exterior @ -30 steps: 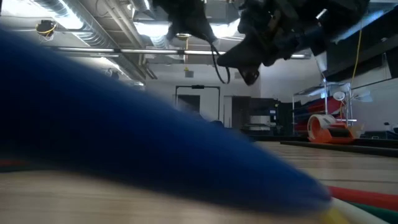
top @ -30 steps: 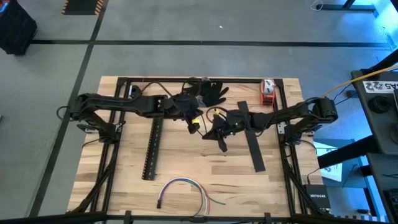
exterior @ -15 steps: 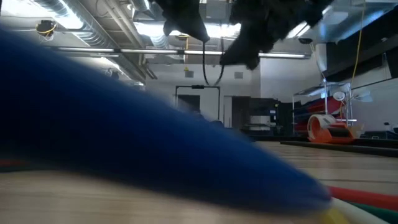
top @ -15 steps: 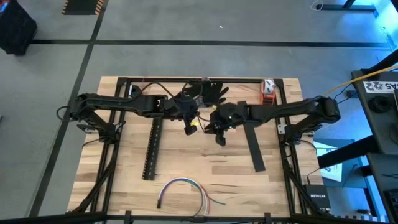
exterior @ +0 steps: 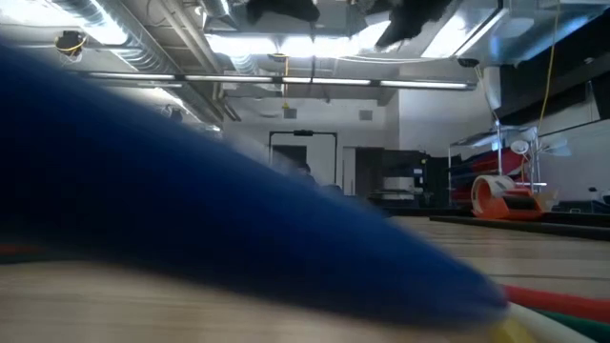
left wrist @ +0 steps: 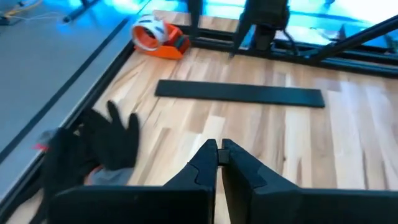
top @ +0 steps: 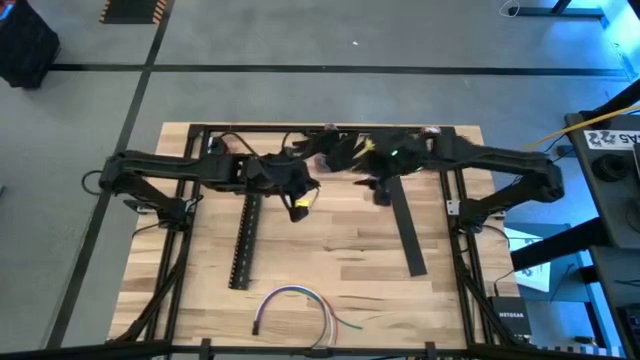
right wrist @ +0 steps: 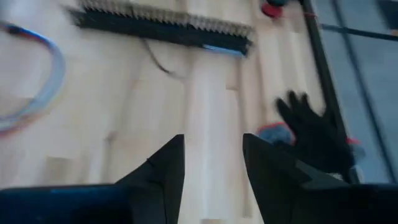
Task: Ziptie cables
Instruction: Wrap the cable wires together using the black zip tie
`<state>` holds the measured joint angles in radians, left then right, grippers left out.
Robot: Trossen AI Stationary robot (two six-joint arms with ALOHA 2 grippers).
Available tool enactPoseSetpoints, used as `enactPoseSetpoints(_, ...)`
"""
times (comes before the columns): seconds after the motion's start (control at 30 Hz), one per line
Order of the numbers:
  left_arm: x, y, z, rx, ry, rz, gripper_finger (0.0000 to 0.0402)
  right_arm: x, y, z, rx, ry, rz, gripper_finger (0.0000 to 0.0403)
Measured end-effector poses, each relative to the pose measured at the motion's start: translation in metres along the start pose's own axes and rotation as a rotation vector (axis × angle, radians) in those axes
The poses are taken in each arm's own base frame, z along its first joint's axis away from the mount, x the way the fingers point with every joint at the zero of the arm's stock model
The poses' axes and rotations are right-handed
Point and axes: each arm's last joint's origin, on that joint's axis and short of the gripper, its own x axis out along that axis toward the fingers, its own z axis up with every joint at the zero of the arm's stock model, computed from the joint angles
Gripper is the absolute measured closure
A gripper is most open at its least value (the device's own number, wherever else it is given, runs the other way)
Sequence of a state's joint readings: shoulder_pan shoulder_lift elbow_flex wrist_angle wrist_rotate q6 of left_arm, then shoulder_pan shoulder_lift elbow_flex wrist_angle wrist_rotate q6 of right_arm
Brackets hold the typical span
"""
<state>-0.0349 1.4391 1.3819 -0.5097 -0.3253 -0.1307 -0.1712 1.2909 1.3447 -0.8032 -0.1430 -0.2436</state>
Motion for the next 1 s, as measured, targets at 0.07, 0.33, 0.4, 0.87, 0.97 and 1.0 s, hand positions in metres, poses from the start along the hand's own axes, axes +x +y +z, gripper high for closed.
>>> enactPoseSetpoints(0.07, -0.007, 0.000, 0.002, 0.001, -0.016, -0.003, 0.0397, -0.014, 0.000, 0.002, 0.007, -0.042, 0.035, 0.0247)
enactPoseSetpoints(0.33, -0.015, -0.006, 0.021, -0.017, -0.211, -0.045, 0.0396, 0.013, 0.000, 0.006, 0.057, -0.200, 0.075, 0.0246)
enactPoseSetpoints(0.4, -0.015, -0.006, 0.023, -0.015, -0.231, -0.046, 0.0396, 0.032, 0.000, 0.006, 0.094, -0.219, 0.083, 0.0246)
enactPoseSetpoints(0.87, -0.014, -0.005, 0.021, -0.031, -0.214, -0.028, 0.0394, 0.056, -0.005, 0.015, 0.116, -0.312, 0.126, 0.0383)
enactPoseSetpoints(0.97, -0.014, -0.005, 0.021, -0.046, -0.215, -0.029, 0.0394, 0.056, -0.005, 0.015, 0.114, -0.309, 0.110, 0.0394)
enactPoseSetpoints(1.0, -0.014, -0.005, 0.022, -0.062, -0.218, -0.031, 0.0393, 0.056, -0.005, 0.015, 0.114, -0.307, 0.102, 0.0395)
